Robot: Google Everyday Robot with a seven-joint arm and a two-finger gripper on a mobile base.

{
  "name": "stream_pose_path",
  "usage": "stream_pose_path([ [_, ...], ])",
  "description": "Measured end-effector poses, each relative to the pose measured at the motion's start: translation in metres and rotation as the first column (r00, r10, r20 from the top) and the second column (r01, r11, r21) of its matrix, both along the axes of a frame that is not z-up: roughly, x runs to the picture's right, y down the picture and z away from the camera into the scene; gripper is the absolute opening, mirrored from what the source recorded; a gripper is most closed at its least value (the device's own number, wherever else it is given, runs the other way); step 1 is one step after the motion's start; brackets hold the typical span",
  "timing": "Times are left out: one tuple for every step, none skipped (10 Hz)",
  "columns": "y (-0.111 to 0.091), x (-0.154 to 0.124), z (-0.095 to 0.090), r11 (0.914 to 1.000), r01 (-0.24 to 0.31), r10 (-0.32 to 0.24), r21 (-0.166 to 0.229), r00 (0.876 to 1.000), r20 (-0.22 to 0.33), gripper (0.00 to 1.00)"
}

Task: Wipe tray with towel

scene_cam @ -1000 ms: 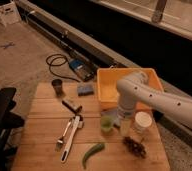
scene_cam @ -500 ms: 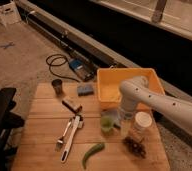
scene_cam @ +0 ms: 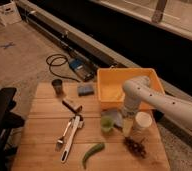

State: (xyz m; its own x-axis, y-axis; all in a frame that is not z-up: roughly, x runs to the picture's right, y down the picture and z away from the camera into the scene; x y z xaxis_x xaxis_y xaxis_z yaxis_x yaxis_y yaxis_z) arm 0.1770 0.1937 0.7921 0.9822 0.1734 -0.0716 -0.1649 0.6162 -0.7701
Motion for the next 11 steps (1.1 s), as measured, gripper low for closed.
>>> stream_pose_path([
  [0.001, 0.002, 0.005, 0.9999, -0.011, 0.011, -0.002, 1.000, -0.008, 0.80],
  [0.002, 0.001, 0.011, 0.9998, -0.022, 0.022, 0.000, 1.000, -0.008, 0.80],
  [0.004, -0.001, 0.018, 0.9992, -0.040, 0.040, -0.003, 0.999, -0.007, 0.80],
  [0.008, -0.005, 0.027, 0.9980, -0.063, 0.063, -0.008, 0.998, 0.000, 0.80],
  [0.013, -0.010, 0.032, 0.9966, -0.081, 0.081, -0.015, 0.997, 0.009, 0.78],
  [0.014, -0.017, 0.033, 0.9956, -0.092, 0.093, -0.013, 0.996, 0.018, 0.70],
  [0.017, -0.024, 0.032, 0.9959, -0.089, 0.090, -0.014, 0.996, 0.027, 0.60],
  [0.018, -0.031, 0.030, 0.9970, -0.077, 0.078, -0.009, 0.996, 0.035, 0.49],
  [0.016, -0.036, 0.027, 0.9977, -0.067, 0.067, 0.002, 0.997, 0.040, 0.40],
  [0.012, -0.036, 0.020, 0.9979, -0.061, 0.060, 0.023, 0.997, 0.039, 0.28],
  [0.009, -0.034, 0.015, 0.9976, -0.057, 0.056, 0.038, 0.998, 0.034, 0.18],
])
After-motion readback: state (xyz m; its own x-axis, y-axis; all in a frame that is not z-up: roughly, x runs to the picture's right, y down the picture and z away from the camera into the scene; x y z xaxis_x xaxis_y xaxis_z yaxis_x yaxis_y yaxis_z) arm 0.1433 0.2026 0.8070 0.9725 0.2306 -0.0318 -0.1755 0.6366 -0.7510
